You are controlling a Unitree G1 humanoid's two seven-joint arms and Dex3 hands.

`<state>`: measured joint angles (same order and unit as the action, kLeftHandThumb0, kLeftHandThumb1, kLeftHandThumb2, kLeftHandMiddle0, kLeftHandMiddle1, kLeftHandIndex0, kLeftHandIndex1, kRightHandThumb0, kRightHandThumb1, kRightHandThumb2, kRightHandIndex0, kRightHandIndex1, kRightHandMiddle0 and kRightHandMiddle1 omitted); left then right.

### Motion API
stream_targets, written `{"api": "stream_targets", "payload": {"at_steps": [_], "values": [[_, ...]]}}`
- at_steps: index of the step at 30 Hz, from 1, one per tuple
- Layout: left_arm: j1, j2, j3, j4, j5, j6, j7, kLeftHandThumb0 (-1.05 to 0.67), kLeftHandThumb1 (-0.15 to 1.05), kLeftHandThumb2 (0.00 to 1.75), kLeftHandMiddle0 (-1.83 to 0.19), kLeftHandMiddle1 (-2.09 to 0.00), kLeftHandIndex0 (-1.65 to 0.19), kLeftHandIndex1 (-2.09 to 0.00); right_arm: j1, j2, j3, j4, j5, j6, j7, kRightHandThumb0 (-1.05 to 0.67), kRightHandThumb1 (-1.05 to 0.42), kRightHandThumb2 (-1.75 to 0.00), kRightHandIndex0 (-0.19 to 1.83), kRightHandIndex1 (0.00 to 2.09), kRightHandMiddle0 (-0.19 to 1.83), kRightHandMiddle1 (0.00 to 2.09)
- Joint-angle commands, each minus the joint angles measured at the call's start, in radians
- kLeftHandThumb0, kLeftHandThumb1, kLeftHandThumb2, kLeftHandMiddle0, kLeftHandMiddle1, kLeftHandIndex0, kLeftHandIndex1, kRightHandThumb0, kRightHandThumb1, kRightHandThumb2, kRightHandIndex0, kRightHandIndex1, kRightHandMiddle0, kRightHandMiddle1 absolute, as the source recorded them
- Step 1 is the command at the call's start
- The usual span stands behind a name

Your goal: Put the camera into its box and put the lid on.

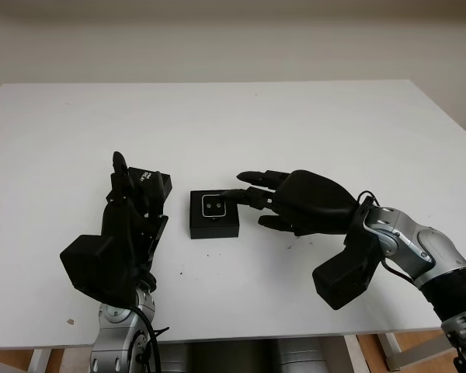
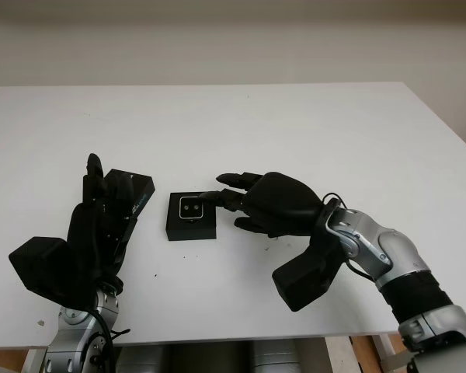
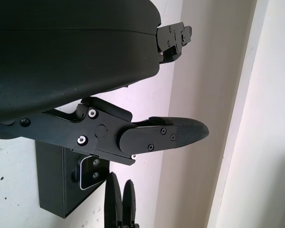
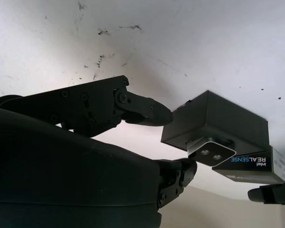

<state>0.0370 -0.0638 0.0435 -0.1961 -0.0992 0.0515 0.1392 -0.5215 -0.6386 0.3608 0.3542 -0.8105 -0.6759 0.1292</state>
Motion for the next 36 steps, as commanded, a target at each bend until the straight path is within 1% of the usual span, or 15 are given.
{"api": "stream_targets", "payload": {"at_steps": [1,4,6,11,19,24,29,32,36], "values": [[-0.007,-0.020,-0.001,-0.006,-0.002,-0.005,0.001,-0.57,1.05,0.44,0.13,-0.05,0.15,-0.06,-0.009,-0.006,0.011,-0.023,-0.014,0.008,0.003,-0.18,-1.05,-0.61,0.02,0.00,0.01,0.08],[-0.006,-0.022,-0.003,-0.004,0.000,-0.006,0.003,-0.58,1.05,0.43,0.13,-0.05,0.15,-0.06,-0.015,0.003,0.023,-0.023,-0.028,0.015,-0.007,-0.17,-1.05,-0.60,-0.01,0.01,0.00,0.07],[-0.005,-0.024,-0.004,-0.004,0.001,-0.006,0.006,-0.57,1.05,0.44,0.13,-0.05,0.15,-0.06,-0.020,0.007,0.029,-0.022,-0.036,0.021,-0.011,-0.17,-1.05,-0.62,-0.10,0.00,-0.07,0.04],[-0.002,-0.027,-0.006,0.004,-0.002,-0.021,0.004,-0.57,1.05,0.44,0.14,-0.05,0.15,-0.06,-0.033,0.019,0.038,-0.020,-0.056,0.023,-0.036,-0.17,-1.05,-0.61,-0.18,0.00,-0.14,0.01],[-0.004,-0.030,-0.009,0.012,-0.003,-0.033,0.005,-0.56,1.05,0.44,0.14,-0.05,0.16,-0.05,-0.054,0.020,0.059,-0.014,-0.088,0.022,-0.078,-0.16,-1.05,-0.59,-0.19,0.00,-0.18,0.02],[-0.002,-0.035,-0.012,0.007,-0.004,-0.029,0.010,-0.55,1.05,0.45,0.14,-0.05,0.16,-0.05,-0.060,0.018,0.069,-0.021,-0.100,0.029,-0.074,-0.17,-1.05,-0.57,-0.19,0.00,-0.18,0.03],[0.002,-0.034,-0.017,0.008,-0.002,-0.040,0.008,-0.55,1.05,0.46,0.15,-0.05,0.16,-0.05,-0.065,0.017,0.075,-0.020,-0.114,0.025,-0.076,-0.17,-1.05,-0.56,-0.19,0.00,-0.16,0.05],[0.008,-0.036,-0.020,0.003,-0.001,-0.039,0.013,-0.55,1.05,0.46,0.14,-0.05,0.16,-0.05,-0.066,0.020,0.080,-0.009,-0.123,0.014,-0.105,-0.17,-1.05,-0.54,-0.16,0.02,-0.11,0.07],[0.014,-0.038,-0.021,-0.002,-0.004,-0.037,0.017,-0.55,1.05,0.45,0.14,-0.06,0.16,-0.06,-0.070,0.012,0.094,-0.022,-0.124,0.033,-0.053,-0.18,-1.05,-0.58,-0.18,0.03,-0.12,0.06]]}}
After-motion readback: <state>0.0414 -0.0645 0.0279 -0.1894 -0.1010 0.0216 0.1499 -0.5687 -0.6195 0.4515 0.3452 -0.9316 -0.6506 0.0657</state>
